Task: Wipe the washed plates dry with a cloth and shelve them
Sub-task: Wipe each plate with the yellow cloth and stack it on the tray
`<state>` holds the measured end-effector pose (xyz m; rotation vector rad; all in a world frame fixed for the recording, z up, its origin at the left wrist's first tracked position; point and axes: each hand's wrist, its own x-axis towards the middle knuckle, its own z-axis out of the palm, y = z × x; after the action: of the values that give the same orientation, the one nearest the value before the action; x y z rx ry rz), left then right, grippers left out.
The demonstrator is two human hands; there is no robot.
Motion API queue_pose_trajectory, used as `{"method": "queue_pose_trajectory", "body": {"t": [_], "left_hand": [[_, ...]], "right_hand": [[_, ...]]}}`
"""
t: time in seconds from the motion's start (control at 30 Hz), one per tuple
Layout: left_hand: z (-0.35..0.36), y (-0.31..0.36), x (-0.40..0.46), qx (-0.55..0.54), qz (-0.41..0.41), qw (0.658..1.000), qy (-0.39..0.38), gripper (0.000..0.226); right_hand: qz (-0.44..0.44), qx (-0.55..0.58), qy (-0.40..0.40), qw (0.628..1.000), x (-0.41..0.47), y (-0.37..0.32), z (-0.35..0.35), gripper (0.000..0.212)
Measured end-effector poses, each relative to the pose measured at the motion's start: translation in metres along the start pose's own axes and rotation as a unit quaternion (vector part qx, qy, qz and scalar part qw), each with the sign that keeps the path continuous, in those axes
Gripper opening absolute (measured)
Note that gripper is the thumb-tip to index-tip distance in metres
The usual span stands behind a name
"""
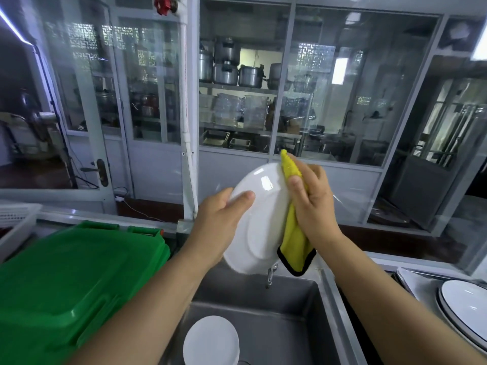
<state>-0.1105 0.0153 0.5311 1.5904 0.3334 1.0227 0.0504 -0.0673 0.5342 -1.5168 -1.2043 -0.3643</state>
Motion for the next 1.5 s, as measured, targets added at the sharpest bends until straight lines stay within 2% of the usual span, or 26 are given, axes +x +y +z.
{"method": "queue_pose_trajectory", "body": {"t": [0.1,0.13,0.2,0.3,0.4,0.53,0.67,0.73,0.83,0.9,1.0,1.13,1.27,1.33,1.37,1.5], "left_hand": [[-0.003,0.008,0.001,-0.056,0.004,0.997,0.043,0.014],[-0.002,0.009,0.002,-0.083,0.002,0.995,0.059,0.011],[0.003,0.009,-0.002,-0.126,0.009,0.989,0.077,0.015],[0.008,-0.004,-0.008,-0.15,0.001,0.986,0.077,0.006],[-0.007,-0.009,-0.001,-0.128,-0.051,0.99,0.027,0.023],[-0.028,0.007,0.024,-0.08,-0.118,0.984,-0.106,0.041],[-0.025,0.013,0.027,-0.021,-0.11,0.983,-0.143,0.044],[-0.02,0.012,0.023,-0.025,-0.094,0.986,-0.135,0.038],[-0.007,0.011,0.017,-0.003,-0.06,0.986,-0.154,0.031],[-0.001,0.014,0.015,-0.011,-0.051,0.987,-0.149,0.023],[-0.001,0.015,0.014,-0.031,-0.05,0.991,-0.117,0.011],[-0.006,0.018,0.011,-0.087,-0.039,0.994,-0.06,0.026],[-0.005,0.014,0.008,-0.149,-0.003,0.989,-0.008,0.028],[-0.005,0.007,0.008,-0.155,-0.016,0.988,-0.02,0.032],[-0.008,0.003,0.01,-0.159,-0.036,0.986,-0.037,0.037],[-0.027,0.0,0.023,-0.12,-0.119,0.971,-0.17,0.047]], "right_hand": [[0.088,0.096,0.053,0.99,-0.012,0.006,0.004,0.037],[0.115,0.131,0.068,0.982,-0.018,0.007,0.007,0.039],[0.167,0.207,0.09,0.96,-0.028,0.003,0.013,0.04],[0.218,0.285,0.102,0.928,-0.026,-0.005,0.007,0.039],[0.194,0.284,0.081,0.936,-0.022,-0.007,-0.012,0.042],[0.114,0.167,-0.002,0.979,-0.02,-0.009,-0.024,0.051],[-0.003,0.009,0.0,1.0,-0.019,-0.003,-0.028,0.052],[-0.071,-0.081,-0.01,0.994,-0.015,-0.004,-0.031,0.051],[-0.173,-0.195,-0.028,0.965,-0.002,-0.015,-0.032,0.047],[-0.194,-0.219,-0.03,0.956,0.005,-0.021,-0.031,0.046],[-0.151,-0.175,-0.034,0.972,0.01,-0.018,-0.033,0.048],[0.002,-0.013,-0.008,1.0,0.004,-0.005,-0.034,0.048],[0.124,0.16,0.054,0.978,-0.018,0.0,-0.019,0.056],[0.155,0.22,0.078,0.96,-0.023,-0.001,-0.019,0.057],[0.152,0.214,0.076,0.962,-0.022,-0.002,-0.022,0.057],[0.074,0.077,0.001,0.994,-0.013,-0.001,-0.035,0.062]]}}
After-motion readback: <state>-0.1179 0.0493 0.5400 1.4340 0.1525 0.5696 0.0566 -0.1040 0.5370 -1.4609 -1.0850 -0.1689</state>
